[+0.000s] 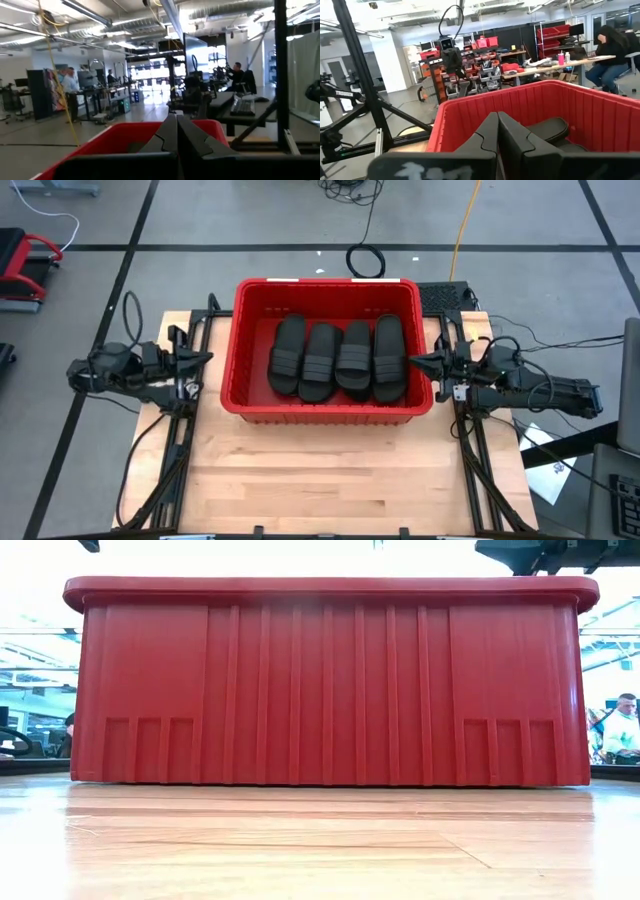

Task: Pick and place slides into bin
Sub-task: Return to Home Position

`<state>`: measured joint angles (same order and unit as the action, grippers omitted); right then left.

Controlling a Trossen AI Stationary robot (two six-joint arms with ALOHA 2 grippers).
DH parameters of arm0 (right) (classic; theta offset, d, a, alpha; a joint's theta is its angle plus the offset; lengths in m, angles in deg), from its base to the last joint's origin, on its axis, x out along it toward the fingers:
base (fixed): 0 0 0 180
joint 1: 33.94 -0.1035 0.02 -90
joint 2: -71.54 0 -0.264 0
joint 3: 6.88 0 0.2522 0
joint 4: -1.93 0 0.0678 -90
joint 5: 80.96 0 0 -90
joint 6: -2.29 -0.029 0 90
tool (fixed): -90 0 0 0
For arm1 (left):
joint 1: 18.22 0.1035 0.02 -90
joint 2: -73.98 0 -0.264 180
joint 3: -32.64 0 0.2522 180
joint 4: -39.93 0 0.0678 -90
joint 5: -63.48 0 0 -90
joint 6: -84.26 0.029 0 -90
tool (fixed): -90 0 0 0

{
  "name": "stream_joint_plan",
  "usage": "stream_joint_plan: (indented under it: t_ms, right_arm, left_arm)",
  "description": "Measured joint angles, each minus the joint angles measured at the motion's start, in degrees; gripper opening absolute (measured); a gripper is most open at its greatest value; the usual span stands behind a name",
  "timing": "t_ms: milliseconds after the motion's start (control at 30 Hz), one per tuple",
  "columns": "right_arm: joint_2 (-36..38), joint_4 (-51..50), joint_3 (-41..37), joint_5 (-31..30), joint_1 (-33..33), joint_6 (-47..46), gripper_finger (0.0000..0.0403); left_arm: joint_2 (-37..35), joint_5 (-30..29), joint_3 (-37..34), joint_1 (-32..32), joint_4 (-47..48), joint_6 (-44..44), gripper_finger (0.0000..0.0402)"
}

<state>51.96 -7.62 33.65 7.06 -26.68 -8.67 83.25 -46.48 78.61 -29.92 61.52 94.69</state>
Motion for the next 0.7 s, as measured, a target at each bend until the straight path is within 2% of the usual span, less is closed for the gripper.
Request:
stream_joint_plan:
  t_ms: [367, 500, 700]
  right_arm:
    - [0.0, -0.2, 0.0, -1.2, 0.0, 0.1, 0.0]
    - [0.0, -0.2, 0.0, -1.2, 0.0, -0.4, 0.0]
    - [0.0, -0.2, 0.0, -1.1, 0.0, -1.4, 0.0]
  left_arm:
    - [-0.6, 4.5, -2.1, 0.0, 12.0, -11.2, 0.0]
    - [-0.8, 4.3, -3.7, 0.0, 8.0, -8.9, 0.0]
    - [-3.4, 4.9, -6.6, 0.0, 7.9, -9.1, 0.0]
